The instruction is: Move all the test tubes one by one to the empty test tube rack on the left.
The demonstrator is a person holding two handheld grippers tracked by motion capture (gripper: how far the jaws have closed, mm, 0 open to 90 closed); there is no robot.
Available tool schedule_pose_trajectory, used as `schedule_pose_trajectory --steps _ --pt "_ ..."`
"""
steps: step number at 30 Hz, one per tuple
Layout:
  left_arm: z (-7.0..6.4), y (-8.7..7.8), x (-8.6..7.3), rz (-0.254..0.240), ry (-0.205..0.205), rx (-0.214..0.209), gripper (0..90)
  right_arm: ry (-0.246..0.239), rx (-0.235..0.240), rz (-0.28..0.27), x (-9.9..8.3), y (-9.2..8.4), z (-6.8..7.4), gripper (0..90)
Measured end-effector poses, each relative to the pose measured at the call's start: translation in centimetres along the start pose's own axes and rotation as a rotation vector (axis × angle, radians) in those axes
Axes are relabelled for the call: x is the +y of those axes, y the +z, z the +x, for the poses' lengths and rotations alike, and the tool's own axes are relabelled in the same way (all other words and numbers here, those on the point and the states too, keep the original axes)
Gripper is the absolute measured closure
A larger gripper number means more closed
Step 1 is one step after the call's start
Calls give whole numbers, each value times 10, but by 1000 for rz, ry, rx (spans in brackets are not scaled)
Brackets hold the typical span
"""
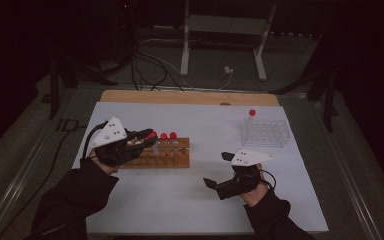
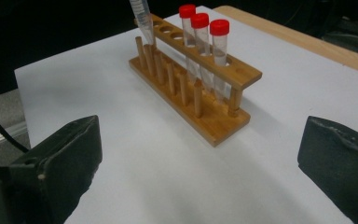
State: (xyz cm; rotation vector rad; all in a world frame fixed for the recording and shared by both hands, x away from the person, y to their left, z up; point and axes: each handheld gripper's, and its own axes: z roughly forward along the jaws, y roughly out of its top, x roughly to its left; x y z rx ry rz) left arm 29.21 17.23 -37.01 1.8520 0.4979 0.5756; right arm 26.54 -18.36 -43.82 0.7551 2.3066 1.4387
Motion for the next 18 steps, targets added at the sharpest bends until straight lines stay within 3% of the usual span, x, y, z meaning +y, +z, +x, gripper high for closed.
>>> schedule_pose_trajectory --steps 9,18 --pt "23 2 -2 22 0 89 719 -10 -6 -6 1 -2 -1 0" --pt "37 14 -18 24 -41 155 719 -10 -10 -13 0 -4 -3 0"
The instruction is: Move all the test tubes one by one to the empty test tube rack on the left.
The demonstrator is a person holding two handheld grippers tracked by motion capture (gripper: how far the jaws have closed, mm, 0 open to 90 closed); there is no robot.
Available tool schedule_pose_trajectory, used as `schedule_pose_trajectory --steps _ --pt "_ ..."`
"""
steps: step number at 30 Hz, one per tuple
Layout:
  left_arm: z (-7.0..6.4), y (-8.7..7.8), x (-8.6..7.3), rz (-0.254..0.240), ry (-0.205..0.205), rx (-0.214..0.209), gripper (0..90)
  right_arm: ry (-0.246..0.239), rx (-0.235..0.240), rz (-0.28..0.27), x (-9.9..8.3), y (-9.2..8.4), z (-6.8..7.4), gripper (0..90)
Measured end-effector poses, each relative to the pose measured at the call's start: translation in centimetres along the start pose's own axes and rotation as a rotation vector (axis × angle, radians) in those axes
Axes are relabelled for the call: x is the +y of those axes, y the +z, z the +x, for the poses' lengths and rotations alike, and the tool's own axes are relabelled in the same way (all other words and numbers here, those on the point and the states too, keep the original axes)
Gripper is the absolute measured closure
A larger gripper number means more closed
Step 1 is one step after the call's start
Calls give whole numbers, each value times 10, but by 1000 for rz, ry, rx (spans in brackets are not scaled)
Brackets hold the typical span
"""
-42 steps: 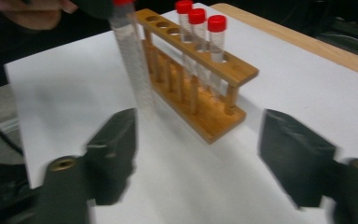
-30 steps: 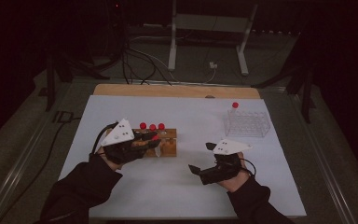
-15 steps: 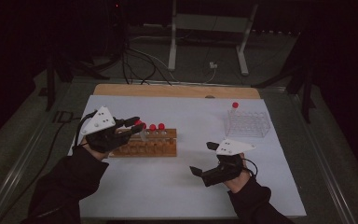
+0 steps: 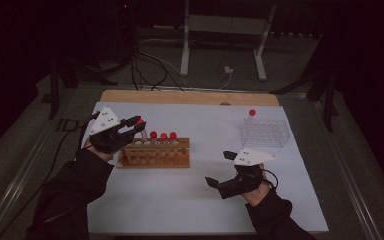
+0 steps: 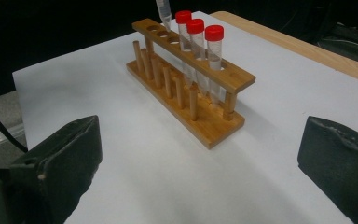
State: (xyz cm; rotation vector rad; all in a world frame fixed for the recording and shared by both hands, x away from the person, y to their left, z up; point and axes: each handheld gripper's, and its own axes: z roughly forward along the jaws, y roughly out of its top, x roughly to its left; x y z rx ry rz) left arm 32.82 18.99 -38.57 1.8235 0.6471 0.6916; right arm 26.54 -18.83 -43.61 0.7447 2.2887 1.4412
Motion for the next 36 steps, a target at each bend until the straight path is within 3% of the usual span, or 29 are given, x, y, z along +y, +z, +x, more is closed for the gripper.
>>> schedule_pose_trajectory --steps 10,18,36 --pt "6 17 -18 27 -30 22 719 2 -4 -2 -2 -2 -2 0" --pt "7 26 -34 44 -69 11 718 6 1 -5 -2 -3 -3 0" --pt "3 36 -59 97 -88 -1 718 13 4 -6 -2 -4 -4 0"
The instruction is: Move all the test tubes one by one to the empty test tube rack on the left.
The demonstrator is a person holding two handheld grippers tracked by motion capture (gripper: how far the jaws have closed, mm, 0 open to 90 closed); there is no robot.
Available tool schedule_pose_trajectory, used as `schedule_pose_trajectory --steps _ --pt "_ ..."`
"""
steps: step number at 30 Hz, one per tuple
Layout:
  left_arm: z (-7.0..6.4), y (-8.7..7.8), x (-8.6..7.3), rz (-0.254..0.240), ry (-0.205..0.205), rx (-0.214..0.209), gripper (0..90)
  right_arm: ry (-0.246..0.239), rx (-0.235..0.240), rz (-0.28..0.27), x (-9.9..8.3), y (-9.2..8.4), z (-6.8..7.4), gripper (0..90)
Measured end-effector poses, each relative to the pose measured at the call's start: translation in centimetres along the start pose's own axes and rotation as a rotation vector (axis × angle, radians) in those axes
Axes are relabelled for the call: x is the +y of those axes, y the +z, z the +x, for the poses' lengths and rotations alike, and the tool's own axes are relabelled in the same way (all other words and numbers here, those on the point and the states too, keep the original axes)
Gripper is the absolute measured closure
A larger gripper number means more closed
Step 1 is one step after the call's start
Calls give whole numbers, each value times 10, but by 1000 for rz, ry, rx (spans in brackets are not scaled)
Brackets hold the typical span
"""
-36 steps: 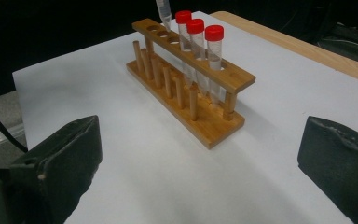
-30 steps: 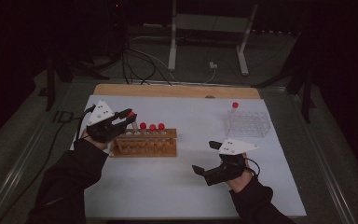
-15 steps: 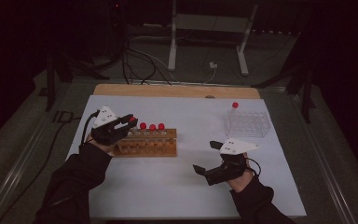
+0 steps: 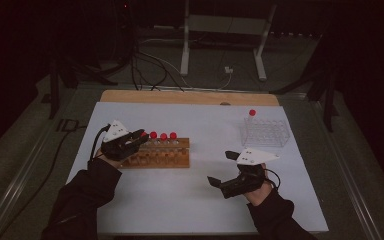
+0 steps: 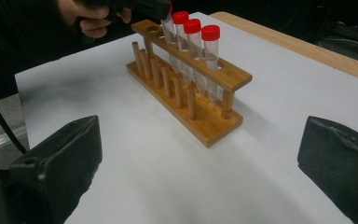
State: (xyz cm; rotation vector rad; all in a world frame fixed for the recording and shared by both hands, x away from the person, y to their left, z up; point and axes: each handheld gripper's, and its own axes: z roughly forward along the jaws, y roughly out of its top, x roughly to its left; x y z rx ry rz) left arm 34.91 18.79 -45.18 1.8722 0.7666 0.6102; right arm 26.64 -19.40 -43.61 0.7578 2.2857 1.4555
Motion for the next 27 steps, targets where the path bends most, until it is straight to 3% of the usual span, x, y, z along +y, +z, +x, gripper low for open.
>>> schedule_pose_trajectory --steps 9,19,24,27 --pt "0 3 2 35 10 -4 718 1 0 5 0 0 0 0" --pt "1 1 2 43 -6 -11 705 -4 0 -1 1 -1 0 0" --pt "2 -4 2 44 -4 -28 624 1 0 -8 1 -3 -1 0" --pt "2 -11 2 32 -10 -37 523 5 -7 -16 2 -5 -3 0"
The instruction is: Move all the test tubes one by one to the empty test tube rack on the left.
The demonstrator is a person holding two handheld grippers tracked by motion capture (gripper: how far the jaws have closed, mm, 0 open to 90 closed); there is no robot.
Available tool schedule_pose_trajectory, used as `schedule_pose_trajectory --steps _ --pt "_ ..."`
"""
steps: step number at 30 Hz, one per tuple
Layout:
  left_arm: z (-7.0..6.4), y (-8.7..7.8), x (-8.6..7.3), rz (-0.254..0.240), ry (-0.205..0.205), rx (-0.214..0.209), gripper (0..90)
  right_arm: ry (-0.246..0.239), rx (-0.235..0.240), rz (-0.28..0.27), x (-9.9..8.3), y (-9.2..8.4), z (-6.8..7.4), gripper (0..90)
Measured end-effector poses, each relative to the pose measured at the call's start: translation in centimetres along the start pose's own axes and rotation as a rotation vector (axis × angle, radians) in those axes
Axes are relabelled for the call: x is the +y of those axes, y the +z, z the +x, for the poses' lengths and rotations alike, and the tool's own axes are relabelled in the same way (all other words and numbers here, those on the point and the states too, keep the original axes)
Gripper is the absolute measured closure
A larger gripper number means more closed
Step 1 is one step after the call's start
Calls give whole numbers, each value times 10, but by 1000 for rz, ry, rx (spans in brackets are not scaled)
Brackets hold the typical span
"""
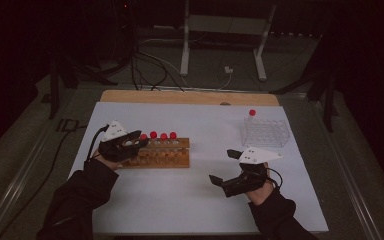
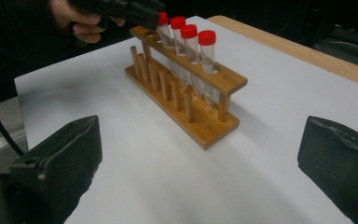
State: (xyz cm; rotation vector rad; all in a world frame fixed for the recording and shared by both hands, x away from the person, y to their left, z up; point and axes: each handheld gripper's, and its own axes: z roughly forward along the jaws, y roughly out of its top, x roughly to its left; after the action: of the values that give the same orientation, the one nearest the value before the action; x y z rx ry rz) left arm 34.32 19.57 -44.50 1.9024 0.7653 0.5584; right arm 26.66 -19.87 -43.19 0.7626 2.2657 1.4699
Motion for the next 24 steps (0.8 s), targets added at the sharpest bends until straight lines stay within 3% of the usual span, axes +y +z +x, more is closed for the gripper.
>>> schedule_pose_trajectory --steps 5,9,14,24 --pt "-2 -15 1 -39 -20 -44 361 11 -17 -19 2 -4 -6 0" --pt "-7 -24 0 -35 -28 -75 208 26 -42 -38 5 -9 -15 0" --pt "-15 -35 -4 -64 -33 -143 68 48 -111 -64 8 -15 -35 0" --pt "-27 -47 -13 -86 -17 -156 31 121 -316 -94 5 -24 -95 0"
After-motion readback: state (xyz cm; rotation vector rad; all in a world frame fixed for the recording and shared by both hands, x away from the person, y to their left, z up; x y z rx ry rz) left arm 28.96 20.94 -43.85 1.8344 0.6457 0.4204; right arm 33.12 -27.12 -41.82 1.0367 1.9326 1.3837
